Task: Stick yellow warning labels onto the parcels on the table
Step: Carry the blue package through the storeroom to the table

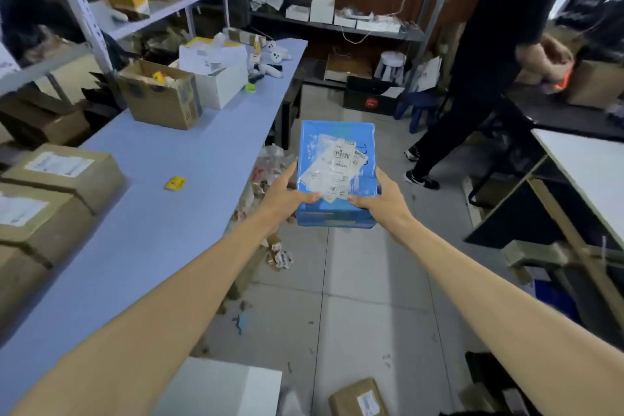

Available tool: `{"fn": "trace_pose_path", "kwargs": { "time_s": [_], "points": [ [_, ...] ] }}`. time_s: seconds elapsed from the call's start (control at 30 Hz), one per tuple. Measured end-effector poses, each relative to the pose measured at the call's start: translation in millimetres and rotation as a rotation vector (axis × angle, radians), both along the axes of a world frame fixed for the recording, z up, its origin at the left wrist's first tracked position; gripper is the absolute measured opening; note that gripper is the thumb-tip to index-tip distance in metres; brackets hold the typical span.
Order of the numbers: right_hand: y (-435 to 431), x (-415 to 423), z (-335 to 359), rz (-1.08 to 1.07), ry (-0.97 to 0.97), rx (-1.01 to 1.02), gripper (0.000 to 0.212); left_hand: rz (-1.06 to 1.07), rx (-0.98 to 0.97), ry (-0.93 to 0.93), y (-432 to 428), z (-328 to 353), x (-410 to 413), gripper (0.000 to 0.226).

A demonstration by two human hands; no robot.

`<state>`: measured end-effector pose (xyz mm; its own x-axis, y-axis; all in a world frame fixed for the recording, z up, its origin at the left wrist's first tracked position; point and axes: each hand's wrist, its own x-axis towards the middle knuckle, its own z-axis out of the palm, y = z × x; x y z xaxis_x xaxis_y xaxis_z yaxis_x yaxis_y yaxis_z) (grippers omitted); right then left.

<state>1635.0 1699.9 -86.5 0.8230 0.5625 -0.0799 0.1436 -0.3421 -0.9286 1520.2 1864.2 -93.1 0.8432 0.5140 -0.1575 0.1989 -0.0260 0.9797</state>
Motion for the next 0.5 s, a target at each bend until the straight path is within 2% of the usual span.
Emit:
{"fn": "trace_pose_path", "kwargs": {
  "time_s": [0.17, 0.27, 0.5],
  "points": [
    [68, 48, 14, 0.065, -0.026, -0.009, 0.063, 0.066, -0.012, -0.009, 54, 13, 33, 0.089],
    [112, 71, 14, 0.141, -0.019, -0.008, 0.059, 0.156, 0.009, -0.009, 84, 19, 44, 0.082],
    [218, 115, -16, 0.361, 0.002, -0.033, 0.059, 0.385, -0.009, 0.079, 155, -4, 55, 0.085]
  ]
}}
